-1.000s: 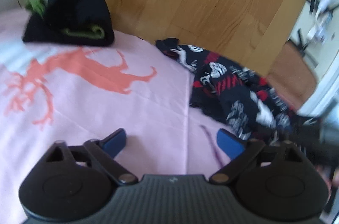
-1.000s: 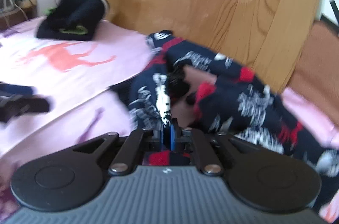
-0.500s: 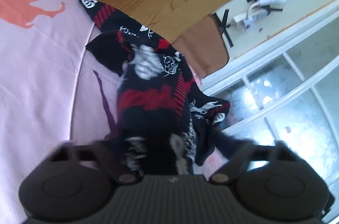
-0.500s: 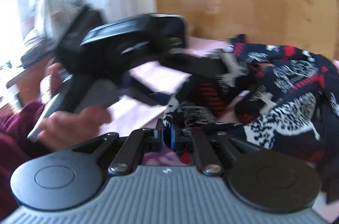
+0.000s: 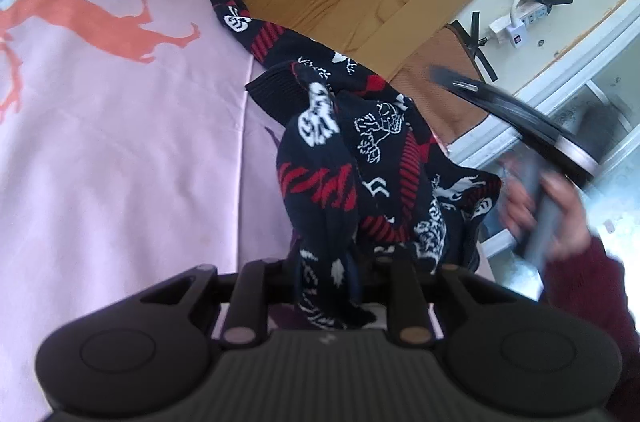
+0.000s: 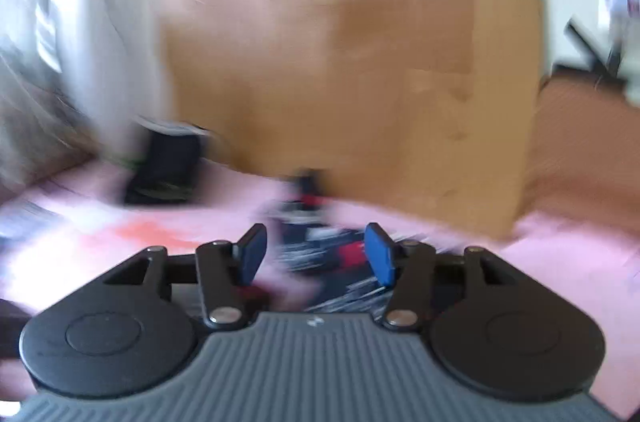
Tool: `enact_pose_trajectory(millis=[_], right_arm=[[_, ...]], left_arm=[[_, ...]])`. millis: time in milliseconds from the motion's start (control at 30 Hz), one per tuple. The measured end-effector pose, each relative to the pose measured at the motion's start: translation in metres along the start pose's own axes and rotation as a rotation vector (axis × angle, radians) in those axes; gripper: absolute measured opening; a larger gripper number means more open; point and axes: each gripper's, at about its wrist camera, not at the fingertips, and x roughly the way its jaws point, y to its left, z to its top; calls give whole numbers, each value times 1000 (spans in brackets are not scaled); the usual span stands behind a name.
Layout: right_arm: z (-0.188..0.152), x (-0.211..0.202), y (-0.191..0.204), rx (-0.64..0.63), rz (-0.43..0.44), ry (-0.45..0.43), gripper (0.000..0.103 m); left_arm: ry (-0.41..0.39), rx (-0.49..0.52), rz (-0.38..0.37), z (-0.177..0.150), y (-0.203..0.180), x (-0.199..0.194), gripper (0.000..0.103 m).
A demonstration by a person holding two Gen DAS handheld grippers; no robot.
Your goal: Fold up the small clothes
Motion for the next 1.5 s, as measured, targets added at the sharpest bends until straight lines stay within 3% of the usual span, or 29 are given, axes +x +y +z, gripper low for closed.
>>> enact_pose_trajectory(millis=[100,133,167,200,267,400,500,600,700,800,967,1067,1100,1167,1267,1367,1500], right_arm=[[2,72,9,-142,-91,165,56],[-2,88,11,-165,-114,216,51],[-5,102,12,-190,-132,252,40],[-8,106,12,-201,-159,263,7],[4,103,6,-139,-219,204,8],[51,33,-34,52,-297,-64,8],[80,-49,-80,226,-380,-253,8],[86,-134,-123,365,-469,-397,8],[71,-194,-145,441,-532,-447,8],[26,-234,-151,485,-585,-412,8],[-88,-261,-135,638,-577,-260,9],[-154,-253,-116,680,-583,-78,16],[-177,-255,-113,704,-591,-9,26],[-198,-270,-111,760,-567,60,32],[-200,-288,-106,776,-445,76,32],[-169,-293,-94,691,-334,5,33],[-129,-267,-78,537,-207,-65,51]], left_arm=[[-15,9,24,-3,-3,-7,19],[-22,8,29,-2,-3,-10,19],[-33,7,35,-1,-2,-14,18],[-46,6,43,1,-1,-19,18],[-85,9,60,8,0,-32,18],[-179,5,80,35,1,-68,18],[-273,40,137,54,-6,-101,18],[-374,44,179,68,-8,-139,18],[-422,23,237,79,-6,-162,18],[-401,7,249,78,-6,-163,18],[-262,28,297,55,4,-140,20],[-109,58,350,38,5,-115,22],[-88,71,351,32,6,-116,22],[-67,116,320,24,-3,-120,30],[-135,186,208,20,-22,-142,41],[-218,228,136,28,-41,-150,48],[-293,178,86,49,-51,-142,53]])
